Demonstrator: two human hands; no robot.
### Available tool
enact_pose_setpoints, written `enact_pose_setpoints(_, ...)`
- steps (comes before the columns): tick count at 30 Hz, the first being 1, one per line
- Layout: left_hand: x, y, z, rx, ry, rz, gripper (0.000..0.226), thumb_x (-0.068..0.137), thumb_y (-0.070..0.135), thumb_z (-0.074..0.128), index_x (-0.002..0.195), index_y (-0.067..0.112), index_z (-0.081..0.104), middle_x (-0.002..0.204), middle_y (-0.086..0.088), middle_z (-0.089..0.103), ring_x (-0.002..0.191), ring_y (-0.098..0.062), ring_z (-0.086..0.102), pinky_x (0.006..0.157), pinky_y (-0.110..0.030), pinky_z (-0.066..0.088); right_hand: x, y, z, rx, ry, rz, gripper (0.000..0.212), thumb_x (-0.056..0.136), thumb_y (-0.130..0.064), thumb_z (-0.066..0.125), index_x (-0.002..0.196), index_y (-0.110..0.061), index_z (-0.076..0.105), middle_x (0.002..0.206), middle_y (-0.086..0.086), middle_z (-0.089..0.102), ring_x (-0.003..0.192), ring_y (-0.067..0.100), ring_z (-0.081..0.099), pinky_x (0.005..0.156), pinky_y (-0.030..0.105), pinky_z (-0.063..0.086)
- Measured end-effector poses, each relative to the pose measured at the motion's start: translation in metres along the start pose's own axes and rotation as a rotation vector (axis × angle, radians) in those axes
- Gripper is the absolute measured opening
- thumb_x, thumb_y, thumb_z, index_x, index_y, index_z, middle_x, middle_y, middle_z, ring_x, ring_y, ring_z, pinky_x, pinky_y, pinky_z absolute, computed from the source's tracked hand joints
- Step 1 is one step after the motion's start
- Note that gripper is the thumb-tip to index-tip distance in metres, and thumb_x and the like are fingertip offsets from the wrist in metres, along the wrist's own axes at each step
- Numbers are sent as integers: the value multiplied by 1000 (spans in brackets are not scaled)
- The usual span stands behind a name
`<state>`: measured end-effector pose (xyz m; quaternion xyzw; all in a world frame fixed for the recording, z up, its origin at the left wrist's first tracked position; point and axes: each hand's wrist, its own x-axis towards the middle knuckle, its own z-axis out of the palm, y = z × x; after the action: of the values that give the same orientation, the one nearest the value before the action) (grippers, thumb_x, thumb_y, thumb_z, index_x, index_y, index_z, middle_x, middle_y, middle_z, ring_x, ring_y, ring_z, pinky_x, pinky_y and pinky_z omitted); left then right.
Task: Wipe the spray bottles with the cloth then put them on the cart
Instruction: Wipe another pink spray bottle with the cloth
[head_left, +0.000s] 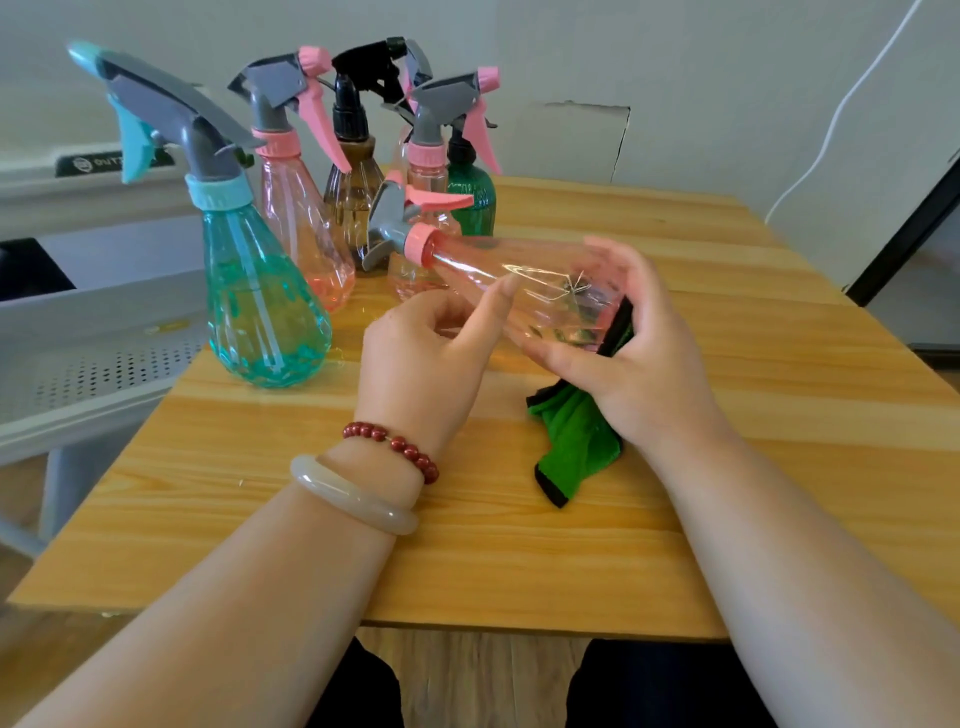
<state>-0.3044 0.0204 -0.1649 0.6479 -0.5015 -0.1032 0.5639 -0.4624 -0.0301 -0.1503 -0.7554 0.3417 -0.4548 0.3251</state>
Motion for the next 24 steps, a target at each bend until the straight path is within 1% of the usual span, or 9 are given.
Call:
enact_pose_setpoints(2,0,1,0,-130,-75,-89,47,83,68,59,68,24,67,70,5,70,75,-8,69,74,-40,59,0,0,2,44,2,-4,78,69,-29,87,134,-27,45,125,-21,56,114,-16,50,90,3,38)
enact_pose_setpoints(3,-1,2,1,-174,-96,-107,48,80,70,59,71,24,68,71,5,71,78,-13,71,75,-46,60,0,0,3,58,-8,-6,78,67,-32,86,133,-25,46,125,-19,57,115,-12,52,91,5,40)
enact_pose_setpoints(6,-4,7,1,-266,-125,-138,56,76,72,65,83,17,69,70,5,71,77,-17,71,78,-48,60,0,-3,6,9,-77,-30,77,65,-35,86,129,-27,44,121,-24,57,112,-13,53,88,5,41)
enact_pose_setpoints(8,-4,7,1,-292,-124,-171,64,69,76,66,94,17,69,82,2,73,82,-16,71,81,-46,60,-1,-6,6,-36,-108,-59,78,64,-36,87,126,-32,41,118,-26,56,109,-13,54,86,4,40)
enact_pose_setpoints(12,-2,8,-3,-293,-100,-203,61,67,75,69,106,28,61,100,7,72,88,-7,70,81,-35,59,-3,-7,7,-129,-178,-109,74,59,-48,83,121,-38,43,112,-29,56,99,-7,59,82,6,41)
enact_pose_setpoints(16,-1,7,-5,-320,-99,-226,40,79,47,76,107,34,51,99,11,69,83,2,69,73,-23,58,-1,-3,8,-218,-267,-101,75,62,-39,88,125,-39,46,120,-29,54,110,-13,51,87,1,34)
enact_pose_setpoints(19,0,4,-5,-278,-92,-185,40,81,34,77,109,35,49,101,12,66,85,4,66,70,-13,53,2,-1,7,-198,-294,-82,77,64,-39,86,131,-34,49,123,-28,54,117,-13,48,93,2,33)
enact_pose_setpoints(21,0,5,-4,-174,-88,-127,48,79,30,80,114,32,47,102,14,62,87,4,62,67,-4,45,3,2,5,-175,-290,-26,75,64,-42,84,130,-38,50,121,-27,56,113,-8,53,96,9,38)
enact_pose_setpoints(24,-1,3,-3,-36,-76,-54,58,75,30,82,117,33,43,109,14,56,97,1,55,76,-6,42,3,6,4,-132,-269,49,63,68,-37,86,121,-43,54,115,-19,62,101,2,62,94,27,48)
